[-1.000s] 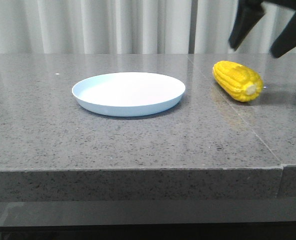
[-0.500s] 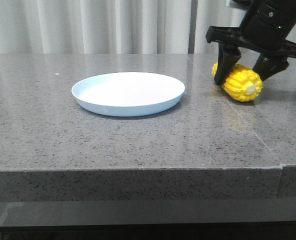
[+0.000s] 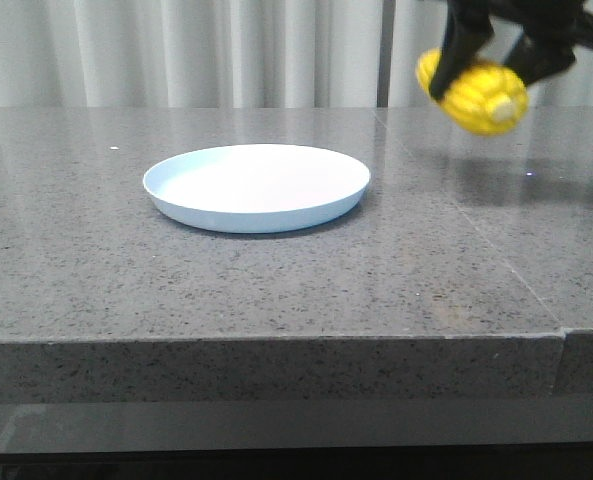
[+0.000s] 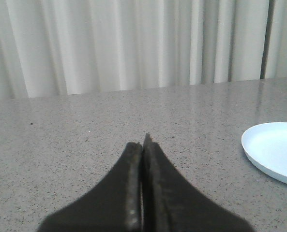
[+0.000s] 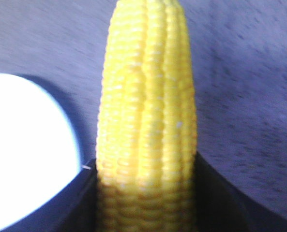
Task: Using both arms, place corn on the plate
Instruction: 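Lift the corn with the right gripper and carry it over the plate, then lower the corn onto the plate and open the right gripper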
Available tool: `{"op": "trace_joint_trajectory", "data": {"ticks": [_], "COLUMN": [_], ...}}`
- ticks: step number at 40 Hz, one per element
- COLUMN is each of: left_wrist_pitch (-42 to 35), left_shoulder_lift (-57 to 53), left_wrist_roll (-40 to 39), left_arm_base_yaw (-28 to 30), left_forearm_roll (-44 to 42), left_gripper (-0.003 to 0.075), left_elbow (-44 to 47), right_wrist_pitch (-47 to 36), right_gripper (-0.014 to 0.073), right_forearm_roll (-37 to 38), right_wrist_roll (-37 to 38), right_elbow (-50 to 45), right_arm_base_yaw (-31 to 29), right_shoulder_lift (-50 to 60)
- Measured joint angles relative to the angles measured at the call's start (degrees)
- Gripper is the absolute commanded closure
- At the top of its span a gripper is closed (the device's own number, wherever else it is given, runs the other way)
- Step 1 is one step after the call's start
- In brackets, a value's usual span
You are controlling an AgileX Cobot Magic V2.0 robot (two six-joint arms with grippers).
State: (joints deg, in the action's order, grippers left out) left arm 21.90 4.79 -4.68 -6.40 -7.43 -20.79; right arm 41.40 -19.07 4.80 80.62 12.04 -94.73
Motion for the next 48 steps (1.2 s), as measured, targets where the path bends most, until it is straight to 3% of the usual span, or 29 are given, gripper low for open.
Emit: {"op": "trace_joint_trajectory", "data": {"ticks": [12,18,27,36,45,48], "left_wrist_pitch": [0.00,0.00,0.00,0.00,0.00,0.00], "left_shoulder_lift": [0.00,0.00,0.00,0.00,0.00,0.00], "left_wrist_roll": [0.00,0.00,0.00,0.00,0.00,0.00], "left_arm_base_yaw": [0.00,0.00,0.00,0.00,0.00,0.00], "left_forearm_roll": [0.00,0.00,0.00,0.00,0.00,0.00], "left_gripper": [0.0741,0.0741,0.0741,0.0741,0.0741,0.0741], "left_elbow": [0.00,0.00,0.00,0.00,0.00,0.00], "right_wrist_pitch": [-2.64,-4.95,-7.99,-8.50,-8.75,-8.96], "right_gripper": [0.0473,0.0473,0.0458,0.0281,-0.0024,-0.0043], "right_forearm_roll": [-9.93,-11.45,-11.73,-11.73,-11.82,-11.82], "right_wrist_roll": [0.00,0.00,0.00,0.00,0.00,0.00], "right_elbow": [0.10,0.10,0.10,0.10,0.10,0.13], "right_arm_base_yaw": [8.70,13.14,15.17,15.17,15.17,15.17], "right_shoulder_lift": [-0.48,-3.76,-8.54,-10.47,-11.29,-11.18]}}
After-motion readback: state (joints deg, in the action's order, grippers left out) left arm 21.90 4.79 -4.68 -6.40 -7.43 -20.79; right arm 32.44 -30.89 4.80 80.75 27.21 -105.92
